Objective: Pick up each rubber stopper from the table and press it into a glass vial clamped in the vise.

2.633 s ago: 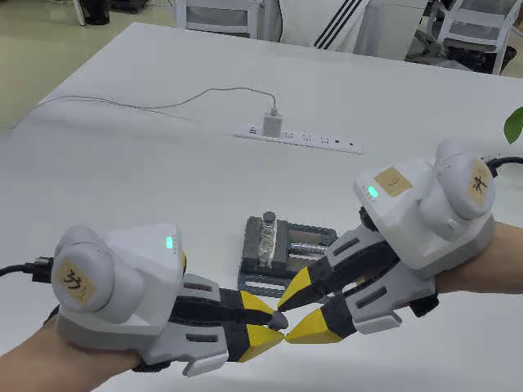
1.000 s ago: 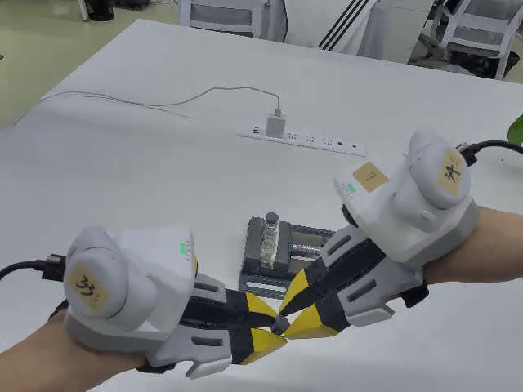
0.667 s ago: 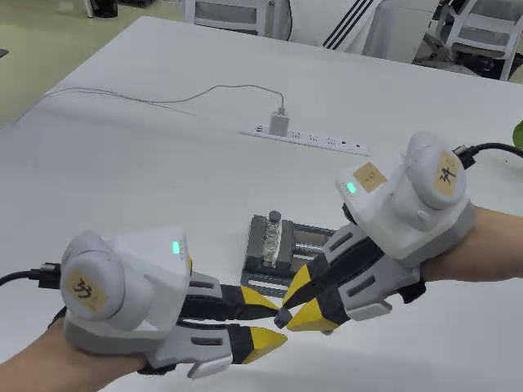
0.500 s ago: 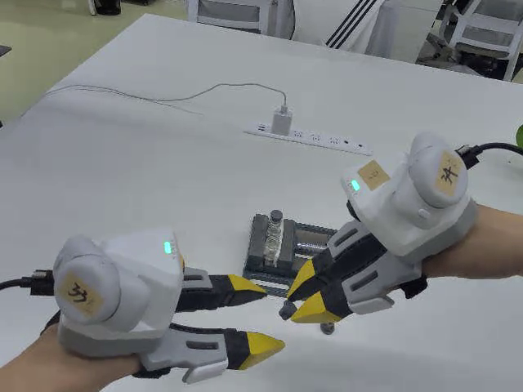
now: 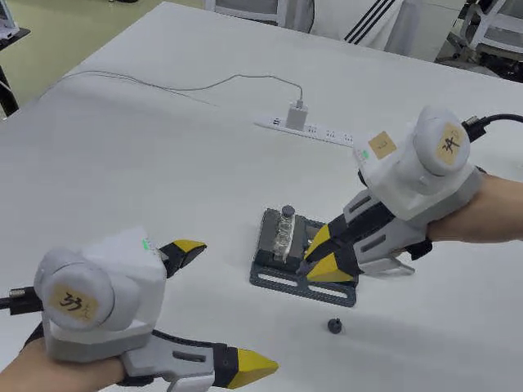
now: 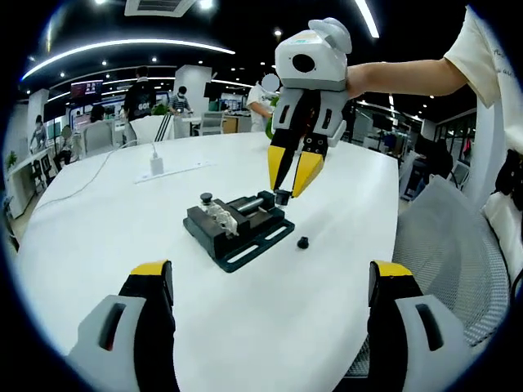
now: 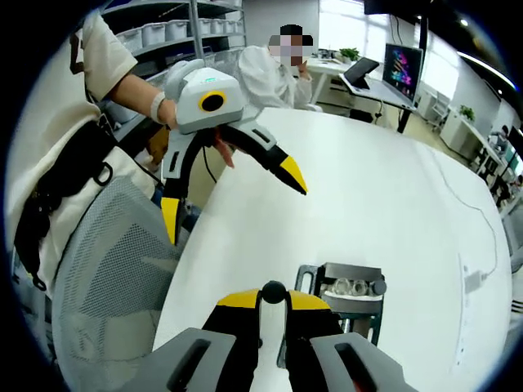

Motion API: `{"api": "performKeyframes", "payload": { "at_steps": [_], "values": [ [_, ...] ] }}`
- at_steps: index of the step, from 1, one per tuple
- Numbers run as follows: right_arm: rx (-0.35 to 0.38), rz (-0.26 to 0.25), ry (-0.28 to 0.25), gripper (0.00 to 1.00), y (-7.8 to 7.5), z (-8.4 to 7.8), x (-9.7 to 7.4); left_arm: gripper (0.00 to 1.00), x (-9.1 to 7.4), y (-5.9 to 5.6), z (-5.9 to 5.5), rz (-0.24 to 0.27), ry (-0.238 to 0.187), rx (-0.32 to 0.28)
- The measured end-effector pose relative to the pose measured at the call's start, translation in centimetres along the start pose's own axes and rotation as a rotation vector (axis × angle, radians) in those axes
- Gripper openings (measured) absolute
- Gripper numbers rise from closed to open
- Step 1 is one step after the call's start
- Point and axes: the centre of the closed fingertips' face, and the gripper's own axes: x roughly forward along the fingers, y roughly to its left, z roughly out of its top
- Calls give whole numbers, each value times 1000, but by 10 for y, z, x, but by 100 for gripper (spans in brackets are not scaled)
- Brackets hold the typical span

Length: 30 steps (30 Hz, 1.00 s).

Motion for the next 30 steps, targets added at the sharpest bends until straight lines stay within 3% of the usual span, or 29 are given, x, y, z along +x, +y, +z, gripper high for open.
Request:
{"api": "performKeyframes", "payload": {
  "at_steps": [7,11,14,18,20,21,22,23,30],
  "values": [
    [-61,-36,90,6,-41,-4,-4,99,-5,5,-3,31,-1,-29],
    [-87,-75,147,6,-66,-7,-2,99,-7,9,-1,56,-5,-13],
    [-118,-76,173,6,-73,-6,2,99,-6,11,1,61,-17,-33],
    [-166,-84,230,6,-83,-8,8,99,-6,13,0,67,-4,-15],
    [-149,-74,250,6,-81,-10,13,99,-5,14,-1,68,2,-15],
    [-96,-96,298,6,-85,-16,13,99,-4,15,-4,70,18,-14],
    [-100,-95,311,6,-85,-17,15,99,-4,16,-5,75,24,-14],
    [-126,-85,297,6,-86,-15,20,99,-3,16,-4,76,19,-16],
    [-106,-64,312,6,-93,-14,30,99,-3,15,-4,78,15,-26]
  ]
}}
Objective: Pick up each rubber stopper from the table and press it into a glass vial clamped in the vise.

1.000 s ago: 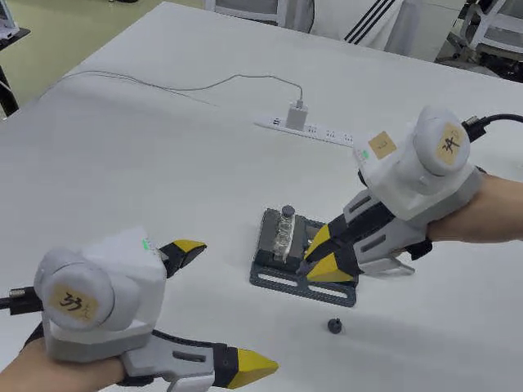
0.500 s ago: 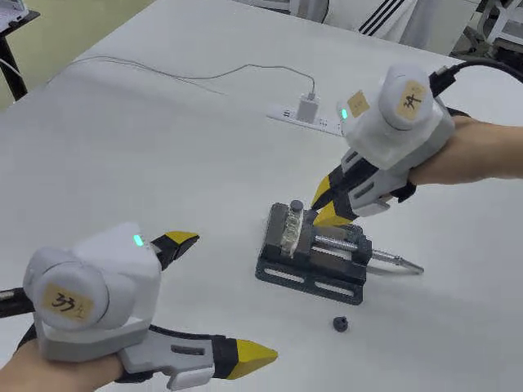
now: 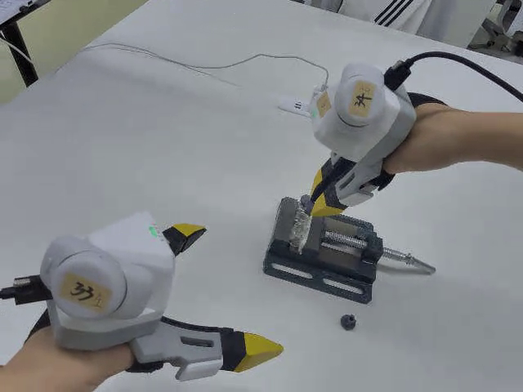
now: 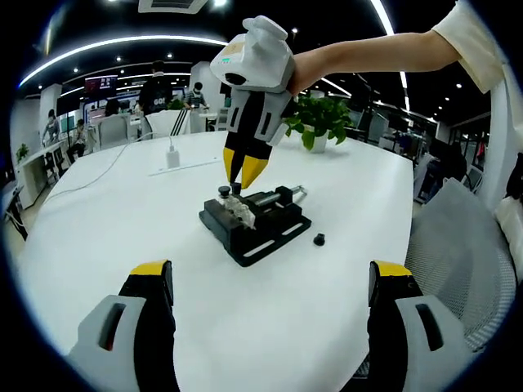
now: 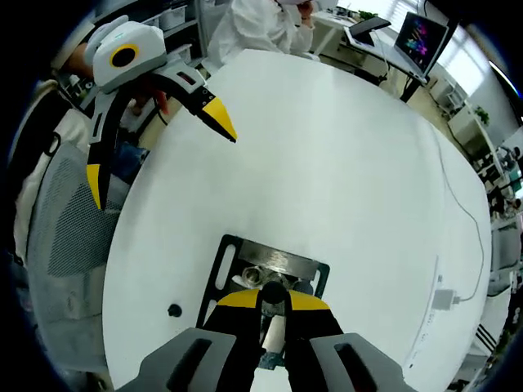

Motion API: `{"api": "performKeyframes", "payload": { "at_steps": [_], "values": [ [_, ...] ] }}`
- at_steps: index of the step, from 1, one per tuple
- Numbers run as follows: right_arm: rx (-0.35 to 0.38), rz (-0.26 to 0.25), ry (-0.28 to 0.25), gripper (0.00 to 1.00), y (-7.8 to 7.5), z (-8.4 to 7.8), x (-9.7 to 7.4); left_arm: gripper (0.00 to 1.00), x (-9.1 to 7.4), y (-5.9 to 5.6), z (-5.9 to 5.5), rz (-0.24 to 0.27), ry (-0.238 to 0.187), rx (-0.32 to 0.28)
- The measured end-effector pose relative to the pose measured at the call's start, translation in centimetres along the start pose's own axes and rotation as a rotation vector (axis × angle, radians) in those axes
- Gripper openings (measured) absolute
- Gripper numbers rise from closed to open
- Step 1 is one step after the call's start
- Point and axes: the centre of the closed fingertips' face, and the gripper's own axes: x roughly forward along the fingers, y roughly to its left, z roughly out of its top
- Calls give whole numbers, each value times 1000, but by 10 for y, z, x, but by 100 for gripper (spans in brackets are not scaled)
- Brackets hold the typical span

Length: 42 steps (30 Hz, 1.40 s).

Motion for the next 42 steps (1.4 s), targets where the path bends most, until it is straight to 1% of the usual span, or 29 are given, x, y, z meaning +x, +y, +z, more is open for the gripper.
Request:
{"api": "performKeyframes", "payload": {
  "at_steps": [2,5,8,9,13,16,21,25,27,30,34,37,38,42],
  "values": [
    [-13,2,11,6,-1,0,2,99,0,1,0,3,0,-2],
    [-11,9,18,6,-3,1,4,99,0,2,0,0,1,0],
    [-24,12,36,6,-2,-2,6,99,0,3,1,-1,0,1],
    [-16,23,44,6,-2,-3,7,99,0,3,2,-1,-2,0],
    [-37,16,60,6,2,-4,6,99,0,4,1,1,-4,-5],
    [-43,15,68,6,0,-5,7,99,-1,3,0,-4,-10,-17],
    [-44,20,79,6,-3,-7,10,99,-1,2,-2,-10,-6,-20],
    [-60,21,93,6,-2,-8,10,99,-1,2,-5,-10,-3,-23],
    [-63,23,100,6,2,-6,9,99,-1,2,-6,-11,-1,-27],
    [-66,27,113,6,0,-7,9,99,0,1,-6,-13,-1,-29],
    [-104,26,144,5,0,-6,10,99,1,0,-6,-19,-2,-33],
    [-94,32,155,5,1,-6,9,99,2,0,-6,-22,0,-31],
    [-72,34,153,5,0,-6,9,99,2,0,-6,-24,-1,-30],
    [-47,33,138,4,-1,-6,9,99,3,0,-5,-26,-3,-33]
  ]
}}
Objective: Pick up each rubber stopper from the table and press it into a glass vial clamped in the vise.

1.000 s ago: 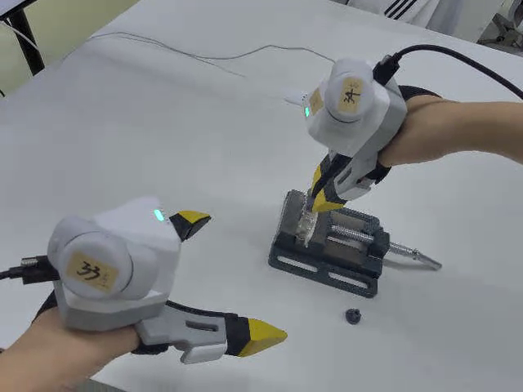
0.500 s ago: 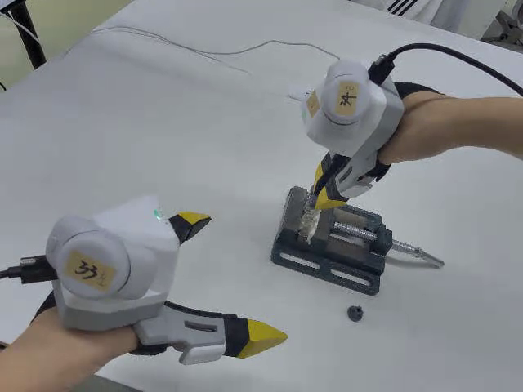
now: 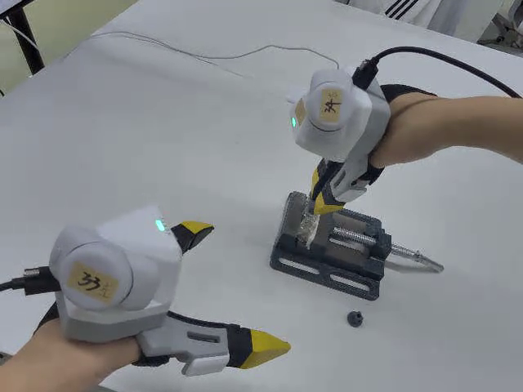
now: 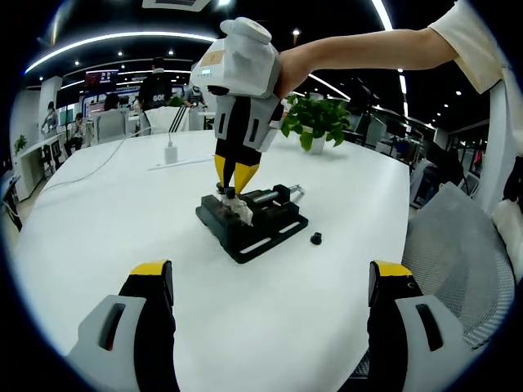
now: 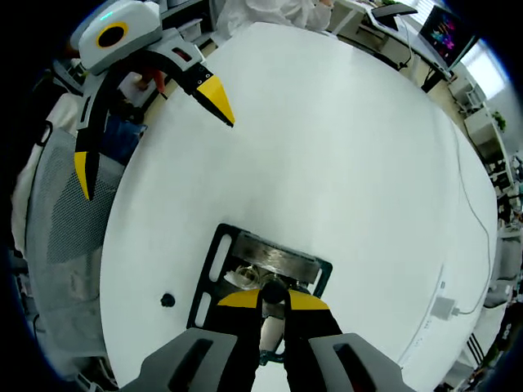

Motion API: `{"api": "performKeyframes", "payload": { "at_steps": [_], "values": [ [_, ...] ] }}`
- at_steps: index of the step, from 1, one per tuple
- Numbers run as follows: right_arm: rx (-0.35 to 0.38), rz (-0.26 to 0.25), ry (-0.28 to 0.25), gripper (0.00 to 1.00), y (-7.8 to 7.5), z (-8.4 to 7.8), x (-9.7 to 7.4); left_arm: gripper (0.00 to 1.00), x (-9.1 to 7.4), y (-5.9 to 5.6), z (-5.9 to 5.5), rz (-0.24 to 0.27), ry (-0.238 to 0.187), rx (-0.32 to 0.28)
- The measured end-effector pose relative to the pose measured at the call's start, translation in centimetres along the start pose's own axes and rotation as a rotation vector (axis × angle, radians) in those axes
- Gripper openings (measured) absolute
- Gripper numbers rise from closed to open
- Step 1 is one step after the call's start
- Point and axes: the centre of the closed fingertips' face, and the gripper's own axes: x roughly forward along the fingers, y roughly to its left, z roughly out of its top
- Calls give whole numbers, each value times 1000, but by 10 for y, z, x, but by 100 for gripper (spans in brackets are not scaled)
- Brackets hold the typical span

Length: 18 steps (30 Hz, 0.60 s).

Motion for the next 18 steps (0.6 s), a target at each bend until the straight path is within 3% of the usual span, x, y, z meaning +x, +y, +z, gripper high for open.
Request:
{"api": "performKeyframes", "payload": {
  "at_steps": [13,18],
  "values": [
    [108,-20,6,4,0,2,1,99,1,-2,-1,-4,-2,-7],
    [169,-52,-1,4,0,2,2,99,1,-3,0,-4,-8,-12]
  ]
}}
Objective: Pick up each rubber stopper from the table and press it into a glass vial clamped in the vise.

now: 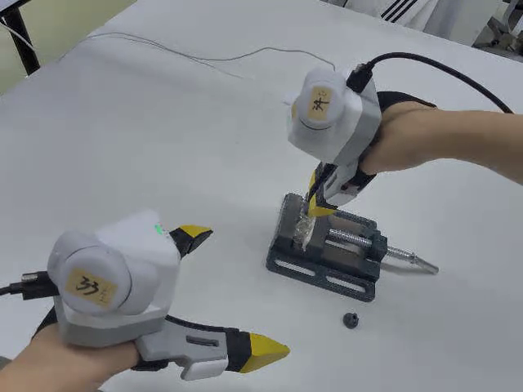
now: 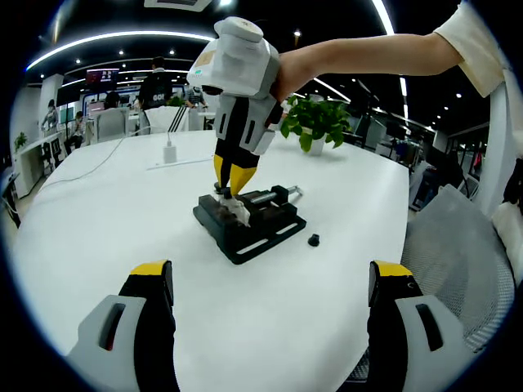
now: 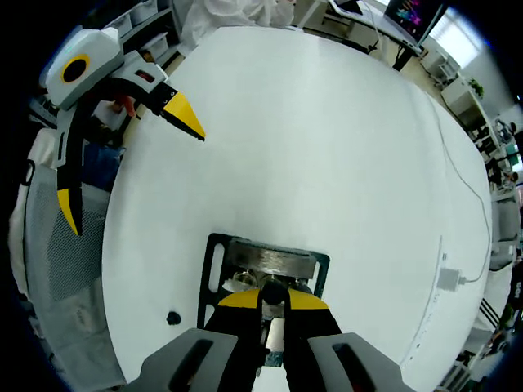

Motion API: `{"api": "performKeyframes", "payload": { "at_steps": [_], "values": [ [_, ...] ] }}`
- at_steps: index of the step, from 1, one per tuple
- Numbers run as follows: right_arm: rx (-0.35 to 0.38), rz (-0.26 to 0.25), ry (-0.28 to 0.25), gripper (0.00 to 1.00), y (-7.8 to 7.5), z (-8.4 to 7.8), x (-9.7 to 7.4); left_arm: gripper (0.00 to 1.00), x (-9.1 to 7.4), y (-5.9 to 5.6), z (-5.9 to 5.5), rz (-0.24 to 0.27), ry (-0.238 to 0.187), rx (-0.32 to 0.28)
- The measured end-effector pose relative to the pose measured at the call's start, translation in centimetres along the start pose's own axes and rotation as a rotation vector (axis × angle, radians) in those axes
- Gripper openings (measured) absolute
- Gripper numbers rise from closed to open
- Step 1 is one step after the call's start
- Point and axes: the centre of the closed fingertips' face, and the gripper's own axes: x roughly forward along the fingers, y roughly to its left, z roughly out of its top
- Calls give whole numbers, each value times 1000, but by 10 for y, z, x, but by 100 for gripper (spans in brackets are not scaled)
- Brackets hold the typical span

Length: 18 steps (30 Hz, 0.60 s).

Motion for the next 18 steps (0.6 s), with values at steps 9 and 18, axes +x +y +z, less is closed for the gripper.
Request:
{"api": "performKeyframes", "payload": {
  "at_steps": [9,18],
  "values": [
    [31,-57,1,4,1,1,1,98,1,-1,0,-1,-4,-3],
    [9,-40,-42,6,-4,-1,1,98,1,2,2,6,-8,-8]
  ]
}}
